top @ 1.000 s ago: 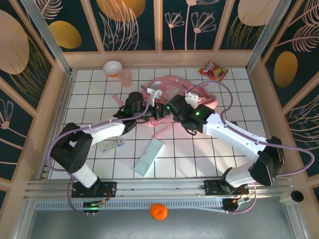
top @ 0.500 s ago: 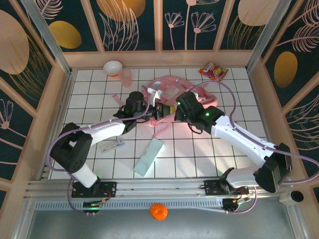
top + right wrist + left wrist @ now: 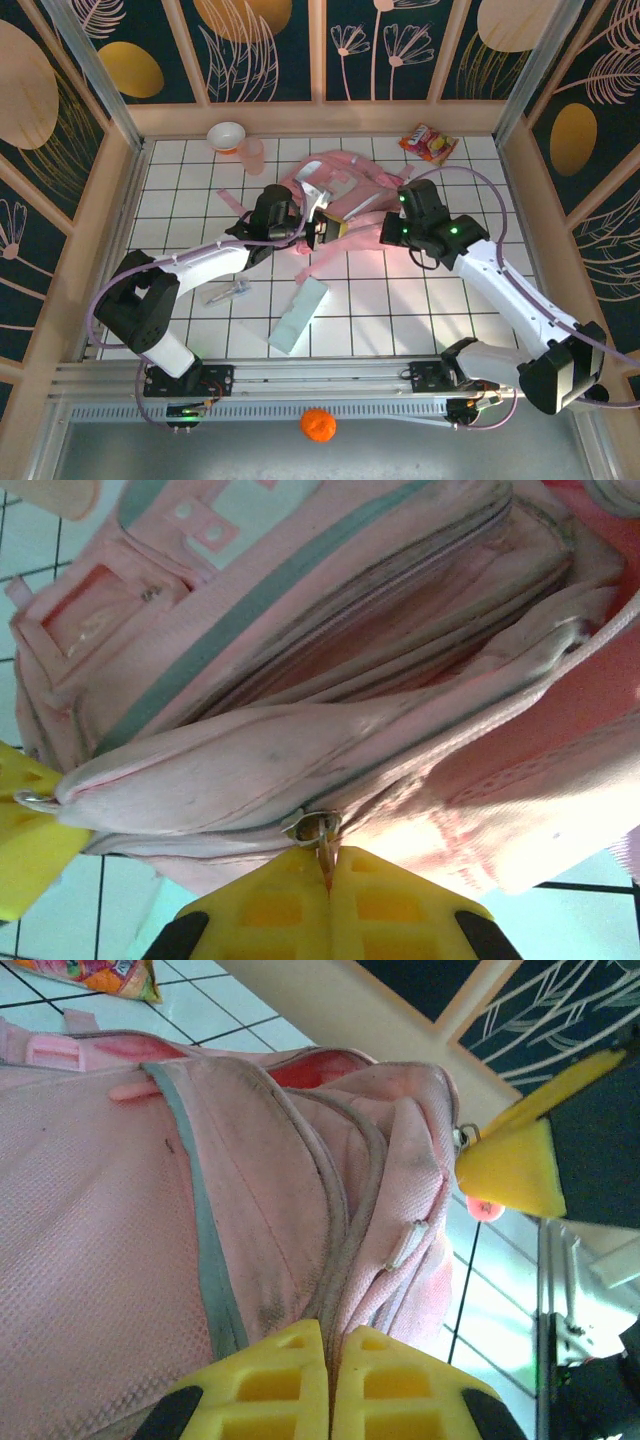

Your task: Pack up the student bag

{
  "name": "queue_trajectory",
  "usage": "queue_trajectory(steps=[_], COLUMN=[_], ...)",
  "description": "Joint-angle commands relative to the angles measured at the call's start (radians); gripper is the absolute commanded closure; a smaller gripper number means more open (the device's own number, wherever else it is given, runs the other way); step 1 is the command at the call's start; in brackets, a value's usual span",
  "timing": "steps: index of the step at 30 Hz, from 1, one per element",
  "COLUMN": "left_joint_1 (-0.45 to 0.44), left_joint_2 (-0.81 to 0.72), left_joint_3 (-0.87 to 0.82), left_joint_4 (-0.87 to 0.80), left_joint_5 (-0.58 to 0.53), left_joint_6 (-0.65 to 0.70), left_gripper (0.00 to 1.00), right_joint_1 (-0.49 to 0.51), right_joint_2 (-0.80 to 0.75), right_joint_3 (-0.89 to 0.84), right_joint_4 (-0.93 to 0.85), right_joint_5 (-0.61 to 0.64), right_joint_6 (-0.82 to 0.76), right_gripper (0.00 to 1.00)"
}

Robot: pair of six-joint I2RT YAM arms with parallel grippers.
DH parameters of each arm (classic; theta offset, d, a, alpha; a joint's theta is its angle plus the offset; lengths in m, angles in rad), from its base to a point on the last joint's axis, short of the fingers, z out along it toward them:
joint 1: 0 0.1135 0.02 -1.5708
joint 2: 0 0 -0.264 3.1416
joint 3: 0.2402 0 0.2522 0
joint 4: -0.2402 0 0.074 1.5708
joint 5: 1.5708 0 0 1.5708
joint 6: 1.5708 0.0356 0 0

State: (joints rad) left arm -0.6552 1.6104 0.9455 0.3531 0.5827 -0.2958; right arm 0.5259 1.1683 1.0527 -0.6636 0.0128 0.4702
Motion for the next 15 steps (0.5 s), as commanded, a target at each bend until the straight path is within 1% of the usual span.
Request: queue_trajectory(steps=[1, 3, 6, 9, 12, 13, 15], left_joint_1=[0.019, 0.020, 0.020, 0.020, 0.019, 0.021, 0.034], left_joint_2=[-0.041, -0.049, -0.049, -0.048, -0.058, -0.057, -0.043], left_joint_3=[0.016, 0.004, 0.007, 0.019, -0.006, -0.014, -0.022], left_joint_4=[-0.044, -0.047, -0.096, -0.151, -0.140, -0.133, -0.118], left_joint_5=[-0.043, -0.029, -0.041, -0.070, -0.068, -0.068, -0.068], left_joint_6=[0.110, 0.191, 0.367, 0.588, 0.795, 0.851, 0.907], left_gripper=[1.00, 1.00, 1.00, 1.00, 1.00, 1.00, 1.00], right_joint_1=[-0.035, -0.026, 0.000, 0.037, 0.095, 0.116, 0.153], right_joint_2=[-0.025, -0.027, -0.036, -0.031, -0.019, -0.016, -0.006], right_joint_3=[-0.044, -0.073, -0.117, -0.152, -0.182, -0.194, -0.219], right_joint_4=[-0.057, -0.024, 0.028, 0.065, 0.108, 0.137, 0.210], right_joint_5=[-0.104, -0.178, -0.229, -0.234, -0.232, -0.234, -0.246], right_joint_6=[-0.036, -0.030, 0.007, 0.062, 0.114, 0.136, 0.173], right_gripper=[1.00, 1.00, 1.00, 1.00, 1.00, 1.00, 1.00])
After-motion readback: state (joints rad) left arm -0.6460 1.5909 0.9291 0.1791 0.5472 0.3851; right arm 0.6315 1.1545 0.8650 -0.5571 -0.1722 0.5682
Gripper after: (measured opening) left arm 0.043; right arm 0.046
